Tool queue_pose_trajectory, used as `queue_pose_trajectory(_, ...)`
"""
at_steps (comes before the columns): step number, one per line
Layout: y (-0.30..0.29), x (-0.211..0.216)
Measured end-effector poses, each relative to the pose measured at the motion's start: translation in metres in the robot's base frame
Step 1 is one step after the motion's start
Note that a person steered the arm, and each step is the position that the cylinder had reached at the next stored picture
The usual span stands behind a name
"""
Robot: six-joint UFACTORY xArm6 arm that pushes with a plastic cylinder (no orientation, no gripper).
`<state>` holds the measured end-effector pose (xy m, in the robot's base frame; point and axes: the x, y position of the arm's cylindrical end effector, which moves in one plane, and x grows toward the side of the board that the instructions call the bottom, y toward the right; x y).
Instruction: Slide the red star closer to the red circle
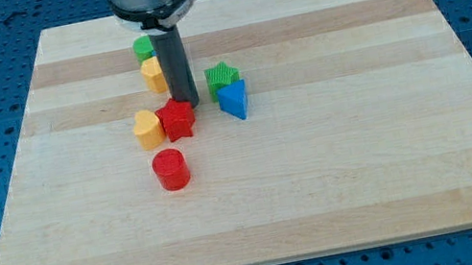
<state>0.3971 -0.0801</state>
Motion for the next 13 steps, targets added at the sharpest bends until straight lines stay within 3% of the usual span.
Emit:
queue_pose_trajectory(3, -0.035, -0.004)
queue_pose_trajectory(6, 0.006, 0.055)
queue_pose_trajectory(10, 0.030, 0.091)
queue_pose_trajectory(12, 0.050, 0.053)
queue_pose_trajectory(13, 0.086, 0.079)
